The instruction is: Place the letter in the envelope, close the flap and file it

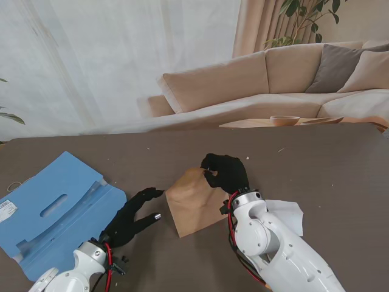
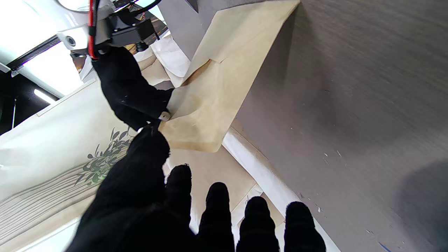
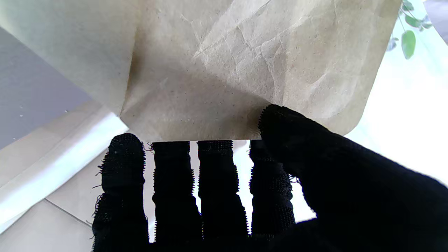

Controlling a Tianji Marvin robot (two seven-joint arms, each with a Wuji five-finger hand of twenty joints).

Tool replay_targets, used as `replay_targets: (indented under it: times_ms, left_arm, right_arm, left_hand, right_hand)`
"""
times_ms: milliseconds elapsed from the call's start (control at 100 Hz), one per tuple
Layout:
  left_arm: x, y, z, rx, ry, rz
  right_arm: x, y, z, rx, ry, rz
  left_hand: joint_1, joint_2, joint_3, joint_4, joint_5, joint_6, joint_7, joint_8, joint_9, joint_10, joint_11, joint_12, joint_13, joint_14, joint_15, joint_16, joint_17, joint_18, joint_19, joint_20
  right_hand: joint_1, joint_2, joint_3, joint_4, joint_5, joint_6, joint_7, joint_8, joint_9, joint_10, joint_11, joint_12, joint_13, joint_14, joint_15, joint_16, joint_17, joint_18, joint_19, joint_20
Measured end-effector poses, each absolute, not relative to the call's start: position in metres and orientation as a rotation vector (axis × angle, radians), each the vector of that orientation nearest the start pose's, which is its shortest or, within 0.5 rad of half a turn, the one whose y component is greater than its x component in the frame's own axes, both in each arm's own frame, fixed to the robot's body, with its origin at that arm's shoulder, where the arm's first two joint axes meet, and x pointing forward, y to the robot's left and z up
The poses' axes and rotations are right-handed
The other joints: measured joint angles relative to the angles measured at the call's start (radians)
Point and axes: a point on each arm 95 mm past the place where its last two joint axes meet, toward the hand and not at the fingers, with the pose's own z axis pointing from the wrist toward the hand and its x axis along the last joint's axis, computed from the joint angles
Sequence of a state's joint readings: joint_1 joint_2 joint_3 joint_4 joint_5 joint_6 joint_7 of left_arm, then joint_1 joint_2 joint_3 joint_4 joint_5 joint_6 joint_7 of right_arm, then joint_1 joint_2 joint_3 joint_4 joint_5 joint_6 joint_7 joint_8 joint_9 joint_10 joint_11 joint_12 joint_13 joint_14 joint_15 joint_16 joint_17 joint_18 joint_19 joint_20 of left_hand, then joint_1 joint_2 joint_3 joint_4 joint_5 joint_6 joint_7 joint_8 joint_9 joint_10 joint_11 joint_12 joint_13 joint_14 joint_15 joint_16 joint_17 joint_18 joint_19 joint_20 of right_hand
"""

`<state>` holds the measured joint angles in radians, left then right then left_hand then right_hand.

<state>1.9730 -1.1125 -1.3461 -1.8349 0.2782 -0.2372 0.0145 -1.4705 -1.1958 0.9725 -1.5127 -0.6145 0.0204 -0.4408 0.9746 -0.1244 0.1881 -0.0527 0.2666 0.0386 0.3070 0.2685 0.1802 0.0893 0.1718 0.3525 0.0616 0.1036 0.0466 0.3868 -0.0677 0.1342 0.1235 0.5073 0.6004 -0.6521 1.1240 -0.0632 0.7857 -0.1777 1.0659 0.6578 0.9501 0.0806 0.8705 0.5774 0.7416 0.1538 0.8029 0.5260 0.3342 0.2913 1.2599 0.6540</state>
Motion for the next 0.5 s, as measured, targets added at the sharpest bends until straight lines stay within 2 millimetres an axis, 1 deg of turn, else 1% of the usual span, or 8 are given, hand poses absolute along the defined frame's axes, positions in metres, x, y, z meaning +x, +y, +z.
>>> replay_targets:
  times_ms: [120, 220, 250, 290, 320, 400, 420, 500]
  left_arm:
    - [0.288, -0.01, -0.341, -1.902, 1.081, -2.104]
    - [0.29, -0.012, -0.34, -1.89, 1.088, -2.089]
    - [0.291, -0.012, -0.34, -1.885, 1.091, -2.085]
    - [0.292, -0.013, -0.339, -1.879, 1.092, -2.083]
    - [0.293, -0.014, -0.338, -1.875, 1.092, -2.082]
    - [0.296, -0.016, -0.335, -1.863, 1.089, -2.082]
    - [0.296, -0.016, -0.335, -1.859, 1.087, -2.083]
    - [0.299, -0.018, -0.331, -1.839, 1.077, -2.091]
  right_arm:
    - [0.389, 0.083, -0.313, 1.35, 0.956, 1.98]
    - [0.383, 0.084, -0.307, 1.331, 0.923, 2.0]
    - [0.382, 0.085, -0.305, 1.327, 0.917, 2.005]
    - [0.379, 0.085, -0.303, 1.32, 0.907, 2.011]
    - [0.378, 0.085, -0.302, 1.315, 0.9, 2.016]
    - [0.374, 0.086, -0.299, 1.301, 0.884, 2.027]
    - [0.374, 0.086, -0.299, 1.297, 0.882, 2.028]
    - [0.371, 0.086, -0.297, 1.289, 0.874, 2.031]
  left_hand:
    - [0.0, -0.002, 0.012, 0.0, -0.001, 0.011, 0.0, 0.0, 0.0, 0.023, 0.0, 0.0, 0.0, 0.0, 0.008, 0.006, 0.0, 0.0, 0.0, 0.012]
    - [0.0, -0.004, 0.019, 0.0, -0.018, 0.024, 0.0, 0.001, 0.0, 0.024, 0.0, 0.0, 0.0, 0.004, 0.009, 0.014, 0.0, 0.0, 0.001, 0.015]
    - [0.0, -0.025, 0.023, 0.0, -0.018, 0.025, 0.0, 0.001, 0.0, 0.024, 0.0, 0.0, 0.0, 0.004, 0.009, 0.014, 0.0, 0.0, 0.008, 0.024]
    - [-0.001, -0.024, 0.032, 0.0, -0.019, 0.025, 0.0, 0.001, 0.0, 0.024, 0.0, 0.0, 0.0, 0.004, 0.009, 0.018, 0.0, 0.0, 0.012, 0.025]
    - [-0.001, -0.024, 0.032, 0.0, -0.042, 0.035, 0.0, 0.001, 0.0, 0.024, 0.0, 0.0, 0.0, 0.004, 0.009, 0.019, 0.0, 0.0, 0.012, 0.025]
    - [-0.001, -0.025, 0.046, 0.0, -0.044, 0.036, 0.0, 0.001, 0.0, 0.024, 0.0, 0.0, 0.0, 0.005, 0.009, 0.027, -0.001, 0.0, 0.013, 0.036]
    - [-0.002, -0.025, 0.055, 0.0, -0.061, 0.037, 0.012, 0.01, 0.0, 0.024, 0.0, 0.0, 0.0, 0.005, 0.009, 0.027, -0.001, 0.0, 0.013, 0.038]
    - [-0.003, -0.025, 0.074, 0.0, -0.062, 0.048, 0.012, 0.009, 0.0, 0.024, 0.0, 0.0, 0.0, 0.005, 0.009, 0.031, -0.001, 0.001, 0.013, 0.048]
  right_hand:
    - [0.0, 0.0, 0.0, 0.0, -0.011, 0.019, 0.011, 0.014, 0.003, 0.008, 0.025, 0.011, 0.0, 0.009, 0.025, 0.011, 0.001, 0.002, 0.012, 0.004]
    - [0.0, 0.0, 0.003, 0.0, -0.011, 0.027, 0.011, 0.024, 0.003, 0.01, 0.037, 0.016, 0.0, 0.011, 0.035, 0.012, 0.001, 0.009, 0.024, 0.014]
    - [0.0, 0.0, 0.007, 0.0, -0.011, 0.038, 0.013, 0.024, 0.003, 0.01, 0.037, 0.017, 0.0, 0.011, 0.035, 0.014, 0.001, 0.009, 0.024, 0.014]
    - [0.0, 0.0, 0.008, 0.0, -0.011, 0.038, 0.014, 0.024, 0.003, 0.01, 0.037, 0.017, 0.0, 0.011, 0.035, 0.021, 0.001, 0.009, 0.024, 0.015]
    - [0.0, 0.0, 0.008, 0.0, -0.011, 0.039, 0.015, 0.024, 0.003, 0.01, 0.037, 0.018, 0.0, 0.011, 0.035, 0.022, 0.001, 0.009, 0.024, 0.015]
    - [0.0, 0.0, 0.009, 0.0, -0.011, 0.039, 0.017, 0.024, 0.003, 0.01, 0.045, 0.019, 0.0, 0.011, 0.037, 0.022, 0.001, 0.01, 0.025, 0.015]
    - [0.0, 0.0, 0.009, 0.0, -0.011, 0.039, 0.017, 0.024, 0.003, 0.01, 0.047, 0.021, 0.0, 0.011, 0.037, 0.022, 0.001, 0.01, 0.025, 0.015]
    - [0.0, 0.0, 0.009, 0.0, -0.011, 0.04, 0.017, 0.027, 0.003, 0.011, 0.047, 0.023, 0.0, 0.011, 0.037, 0.022, 0.001, 0.01, 0.034, 0.016]
